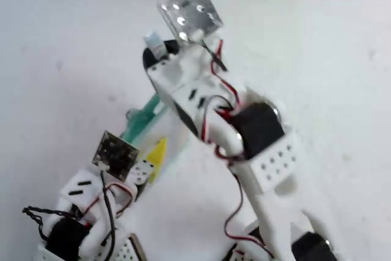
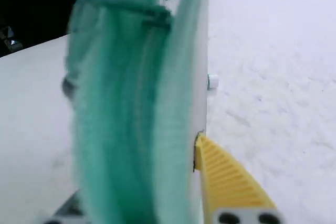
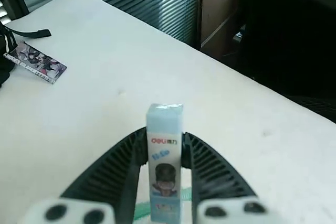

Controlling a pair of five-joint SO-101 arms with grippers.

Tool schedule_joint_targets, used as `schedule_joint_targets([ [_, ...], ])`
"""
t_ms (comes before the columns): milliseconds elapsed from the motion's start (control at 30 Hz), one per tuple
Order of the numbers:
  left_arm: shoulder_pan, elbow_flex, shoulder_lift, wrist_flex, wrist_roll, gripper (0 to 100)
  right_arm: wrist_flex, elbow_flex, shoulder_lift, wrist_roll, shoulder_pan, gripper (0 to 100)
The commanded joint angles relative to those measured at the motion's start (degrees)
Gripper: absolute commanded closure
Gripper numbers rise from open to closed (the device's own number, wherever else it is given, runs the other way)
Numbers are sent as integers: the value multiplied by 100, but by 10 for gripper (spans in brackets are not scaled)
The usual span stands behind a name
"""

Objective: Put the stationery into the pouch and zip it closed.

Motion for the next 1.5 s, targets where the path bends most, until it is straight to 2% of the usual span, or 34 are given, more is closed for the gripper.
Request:
schedule_joint_targets([
  [0, -92, -299, -4, -220, 0, 843, -295, 413, -760, -44, -48, 981],
  [400, -92, -299, -4, -237, 0, 843, -2369, 3279, -2132, -44, -189, 981],
  [633, -92, -299, -4, -246, 0, 842, -2404, 3508, -2185, -79, -444, 981],
  [800, -92, -299, -4, -246, 0, 842, -2273, 3552, -2132, -1081, -426, 981],
  [1033, -92, -290, -4, -246, 0, 842, -2000, 3622, -2141, -1626, -418, 981],
  [1167, -92, -229, -4, -281, 0, 842, -1938, 3622, -2185, -1073, -435, 979],
  [1233, -92, -79, -4, -484, 0, 842, -1701, 3437, -2185, -853, -444, 942],
  [1400, -92, 105, -4, -721, 0, 842, -1349, 3086, -2185, -826, -444, 748],
  [1467, -92, 105, -4, -721, 0, 842, -1253, 2954, -2185, -826, -444, 734],
])
